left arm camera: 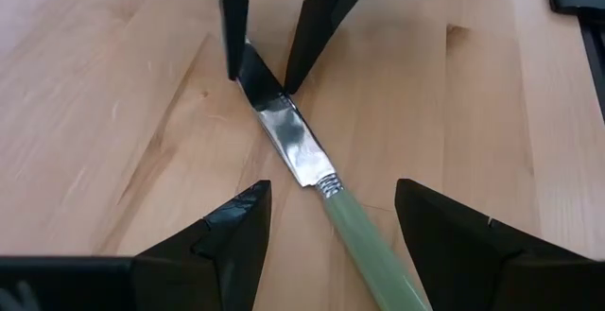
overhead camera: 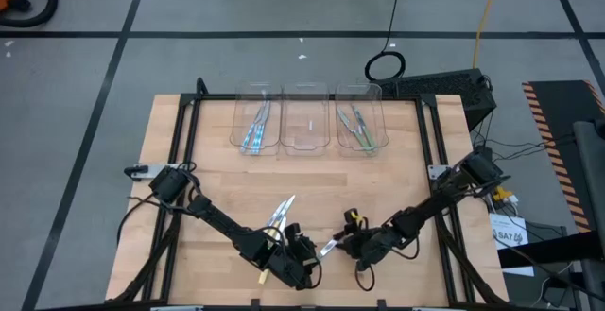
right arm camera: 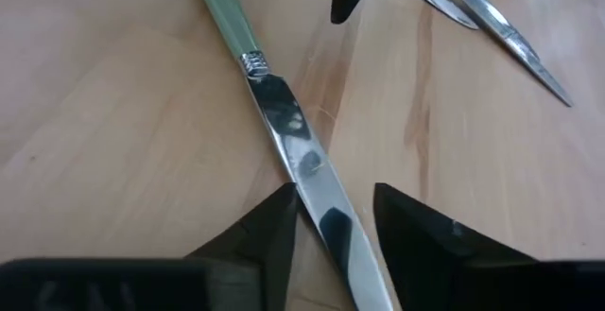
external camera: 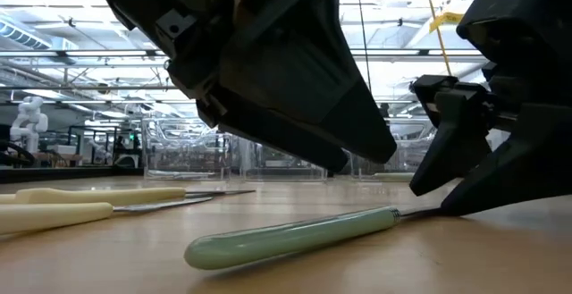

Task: Sort silverware by color (type)
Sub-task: Put the green knife into the right transparent bin

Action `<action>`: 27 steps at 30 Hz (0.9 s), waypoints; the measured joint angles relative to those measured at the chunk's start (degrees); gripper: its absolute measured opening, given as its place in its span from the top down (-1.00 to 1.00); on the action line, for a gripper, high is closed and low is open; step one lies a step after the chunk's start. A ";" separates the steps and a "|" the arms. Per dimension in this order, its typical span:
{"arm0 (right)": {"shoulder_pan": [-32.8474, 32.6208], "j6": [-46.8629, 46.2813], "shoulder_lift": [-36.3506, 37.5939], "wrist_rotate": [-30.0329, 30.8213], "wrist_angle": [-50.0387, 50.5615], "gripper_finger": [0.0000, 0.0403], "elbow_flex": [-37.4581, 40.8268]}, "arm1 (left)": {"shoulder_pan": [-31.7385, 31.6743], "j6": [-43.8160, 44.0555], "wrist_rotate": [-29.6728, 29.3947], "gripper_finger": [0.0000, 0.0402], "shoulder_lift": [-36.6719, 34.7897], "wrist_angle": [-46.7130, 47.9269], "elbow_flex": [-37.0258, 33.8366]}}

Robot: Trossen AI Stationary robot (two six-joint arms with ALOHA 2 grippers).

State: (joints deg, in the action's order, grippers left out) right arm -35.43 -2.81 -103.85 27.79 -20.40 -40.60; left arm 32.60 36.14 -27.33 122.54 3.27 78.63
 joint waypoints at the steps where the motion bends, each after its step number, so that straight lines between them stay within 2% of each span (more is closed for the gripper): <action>1: 0.28 0.00 0.00 -0.48 0.00 0.40 0.00 | 0.00 0.00 0.02 -0.17 0.00 0.04 0.00; 8: 1.86 0.61 0.00 -4.90 0.09 0.82 0.00 | 0.00 0.04 0.04 -0.17 0.00 1.21 0.00; 11: 2.12 0.93 -0.04 -4.88 0.21 0.97 0.00 | 0.00 0.08 0.04 -0.17 0.00 1.27 0.00; 16: 2.11 0.59 0.16 -4.03 1.17 0.98 0.00 | 0.00 0.12 0.04 -0.17 0.00 1.29 0.00; 20: 2.32 -2.26 1.86 -0.69 7.14 0.99 0.00 | 0.00 0.13 0.04 -0.17 0.00 1.86 0.00; 27: 2.42 -4.30 5.44 -0.73 13.49 1.00 0.14 | 0.00 0.70 0.04 -0.17 0.00 2.71 0.00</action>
State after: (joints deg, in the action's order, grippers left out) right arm -33.01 -7.11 -98.42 27.06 -6.91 -40.46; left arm 32.60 36.84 -27.29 122.54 5.98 78.63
